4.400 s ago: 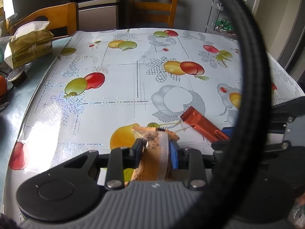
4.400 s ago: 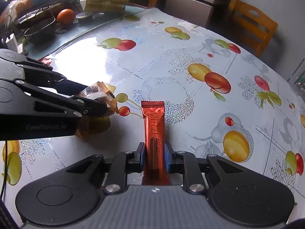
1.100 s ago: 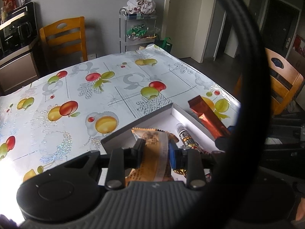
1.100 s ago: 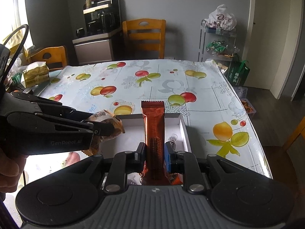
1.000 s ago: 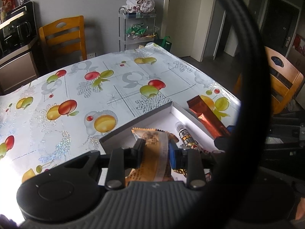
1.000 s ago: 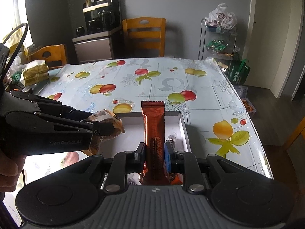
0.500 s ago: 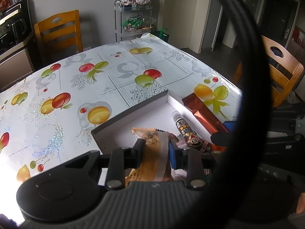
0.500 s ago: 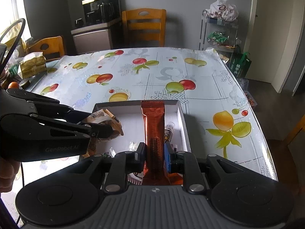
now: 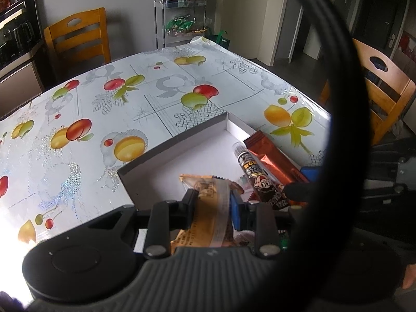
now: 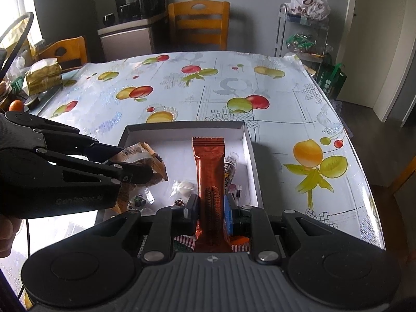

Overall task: Organize snacks
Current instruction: 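Lower the pastry packet and orange bar into the white tray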

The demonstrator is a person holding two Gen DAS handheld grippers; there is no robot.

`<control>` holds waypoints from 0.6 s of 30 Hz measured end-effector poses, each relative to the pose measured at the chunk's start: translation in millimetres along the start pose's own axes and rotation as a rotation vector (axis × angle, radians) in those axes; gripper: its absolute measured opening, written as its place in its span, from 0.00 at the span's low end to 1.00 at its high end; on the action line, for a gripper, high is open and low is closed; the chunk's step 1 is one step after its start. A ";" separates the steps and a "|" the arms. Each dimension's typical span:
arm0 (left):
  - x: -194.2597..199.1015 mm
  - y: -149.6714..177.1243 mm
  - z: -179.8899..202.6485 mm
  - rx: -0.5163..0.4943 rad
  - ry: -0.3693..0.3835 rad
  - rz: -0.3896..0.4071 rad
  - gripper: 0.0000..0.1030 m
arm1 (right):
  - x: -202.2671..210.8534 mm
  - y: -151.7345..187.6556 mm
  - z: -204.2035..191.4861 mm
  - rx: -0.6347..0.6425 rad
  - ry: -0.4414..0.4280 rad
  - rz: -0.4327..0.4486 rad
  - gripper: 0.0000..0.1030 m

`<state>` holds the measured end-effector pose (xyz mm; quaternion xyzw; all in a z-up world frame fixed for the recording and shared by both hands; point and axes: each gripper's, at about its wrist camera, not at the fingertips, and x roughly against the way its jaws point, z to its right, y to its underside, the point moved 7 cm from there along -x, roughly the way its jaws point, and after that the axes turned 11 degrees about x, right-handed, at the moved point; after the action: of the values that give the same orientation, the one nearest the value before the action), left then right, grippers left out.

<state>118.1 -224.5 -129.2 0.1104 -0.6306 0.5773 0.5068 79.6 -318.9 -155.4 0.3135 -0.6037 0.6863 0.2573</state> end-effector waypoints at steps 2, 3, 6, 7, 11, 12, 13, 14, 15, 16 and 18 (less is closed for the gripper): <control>-1.8 0.3 1.1 -0.003 0.001 -0.004 0.23 | -0.9 0.2 0.1 0.003 0.000 -0.001 0.22; -2.6 0.5 1.7 -0.005 0.001 -0.005 0.23 | -1.4 0.1 0.5 0.003 0.000 -0.002 0.22; -5.8 2.8 3.0 -0.013 0.000 -0.014 0.23 | -3.7 1.1 1.2 0.005 -0.002 -0.008 0.22; -7.2 3.7 3.3 -0.013 0.000 -0.018 0.23 | -4.5 1.5 1.0 0.006 -0.002 -0.010 0.22; -10.7 6.7 5.0 -0.011 0.000 -0.033 0.23 | -7.7 3.2 1.9 0.010 -0.004 -0.018 0.22; -11.2 7.7 5.4 -0.012 0.002 -0.040 0.23 | -8.6 3.8 2.0 0.011 -0.005 -0.021 0.22; -12.4 8.3 5.5 -0.011 0.003 -0.044 0.23 | -9.5 4.0 2.2 0.012 -0.006 -0.022 0.22; -13.6 8.8 5.4 -0.008 0.002 -0.048 0.24 | -10.3 4.4 2.1 0.014 -0.008 -0.024 0.22; -14.5 9.2 5.0 -0.005 0.001 -0.052 0.24 | -11.3 5.0 2.1 0.016 -0.009 -0.027 0.22; -15.3 9.8 4.9 -0.002 0.001 -0.055 0.24 | -12.5 5.5 2.0 0.020 -0.010 -0.030 0.22; -16.3 10.1 4.4 0.003 -0.002 -0.058 0.24 | -14.8 6.5 2.0 0.025 -0.013 -0.036 0.22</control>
<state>116.1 -232.4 -147.1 0.1296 -0.6267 0.5633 0.5226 85.0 -321.4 -170.5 0.3321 -0.5910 0.6870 0.2617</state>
